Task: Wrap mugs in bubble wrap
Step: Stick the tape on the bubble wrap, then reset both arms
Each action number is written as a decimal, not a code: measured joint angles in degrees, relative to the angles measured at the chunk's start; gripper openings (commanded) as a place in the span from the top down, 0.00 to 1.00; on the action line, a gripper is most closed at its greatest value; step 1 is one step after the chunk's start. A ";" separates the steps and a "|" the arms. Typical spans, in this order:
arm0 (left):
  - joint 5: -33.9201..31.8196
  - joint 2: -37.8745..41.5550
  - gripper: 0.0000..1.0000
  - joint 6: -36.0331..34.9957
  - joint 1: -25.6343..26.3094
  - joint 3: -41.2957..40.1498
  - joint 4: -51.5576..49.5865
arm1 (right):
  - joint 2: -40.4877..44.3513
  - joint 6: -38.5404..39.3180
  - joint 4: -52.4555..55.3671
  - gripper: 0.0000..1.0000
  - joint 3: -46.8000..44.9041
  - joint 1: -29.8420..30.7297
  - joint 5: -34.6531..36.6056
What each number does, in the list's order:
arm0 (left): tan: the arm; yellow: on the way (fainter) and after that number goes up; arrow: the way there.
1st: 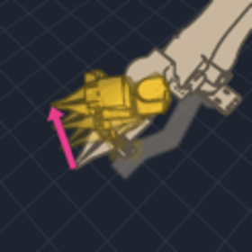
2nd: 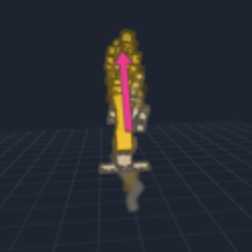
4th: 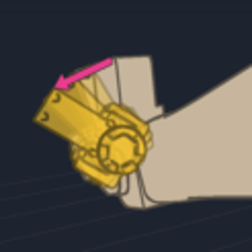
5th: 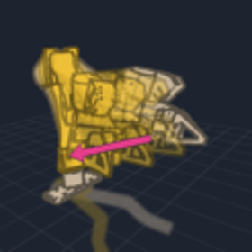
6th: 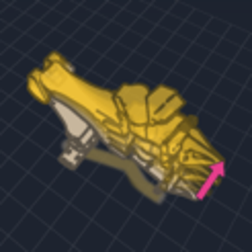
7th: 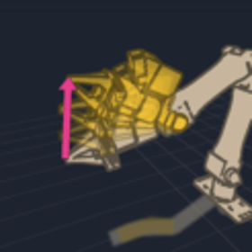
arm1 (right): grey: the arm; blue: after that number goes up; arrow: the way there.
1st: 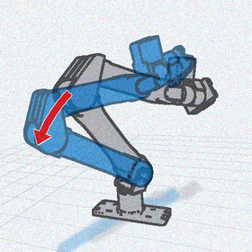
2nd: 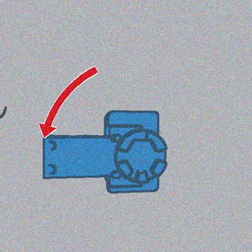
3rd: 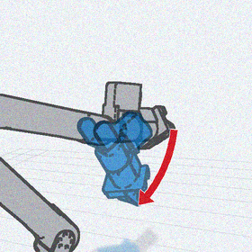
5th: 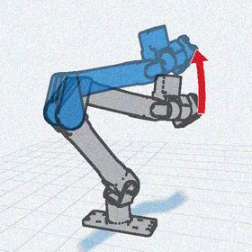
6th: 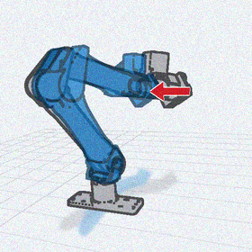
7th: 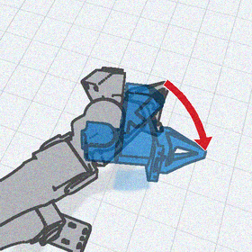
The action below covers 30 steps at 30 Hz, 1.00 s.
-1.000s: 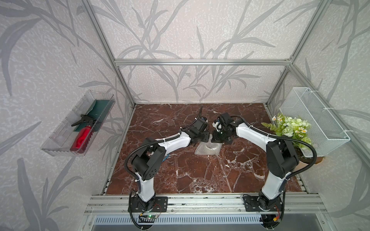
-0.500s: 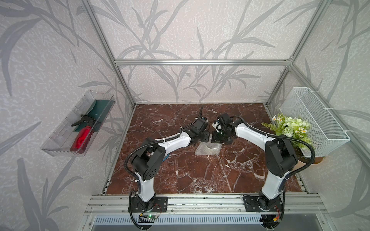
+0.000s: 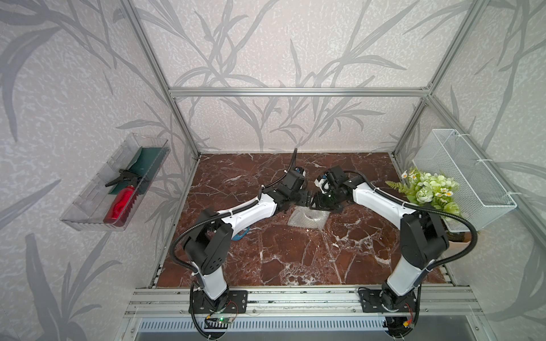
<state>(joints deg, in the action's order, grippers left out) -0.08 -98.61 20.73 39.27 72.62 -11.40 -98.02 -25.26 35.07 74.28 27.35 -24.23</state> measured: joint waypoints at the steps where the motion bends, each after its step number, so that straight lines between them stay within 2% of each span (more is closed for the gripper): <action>1: -0.11 1.20 0.15 0.04 -0.59 -0.11 -0.20 | 1.44 0.35 0.37 0.50 0.00 -0.07 -0.11; 8: -3.21 10.75 0.08 -0.22 -7.06 -6.21 -0.17 | 8.28 3.23 0.48 0.25 -0.98 -4.15 -0.57; 10: -5.49 13.31 0.06 -1.09 -9.20 -9.75 -0.15 | 9.55 5.22 -0.57 0.15 -3.17 -7.52 -0.28; 15: -14.08 18.10 0.02 -3.85 -13.70 -20.48 1.60 | 11.41 10.23 -4.39 0.01 -10.05 -15.47 2.86; 22: -21.18 24.65 0.02 -8.66 -21.66 -31.95 8.31 | 15.23 15.82 -15.45 0.01 -21.68 -22.05 12.59; 30: -24.92 26.53 0.02 -14.49 -26.43 -42.34 21.46 | 15.41 20.31 -34.95 0.01 -35.12 -23.63 19.39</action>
<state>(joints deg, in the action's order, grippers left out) -24.99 -72.07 6.24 12.84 30.28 10.07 -82.61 -4.95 0.12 39.16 3.73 -4.84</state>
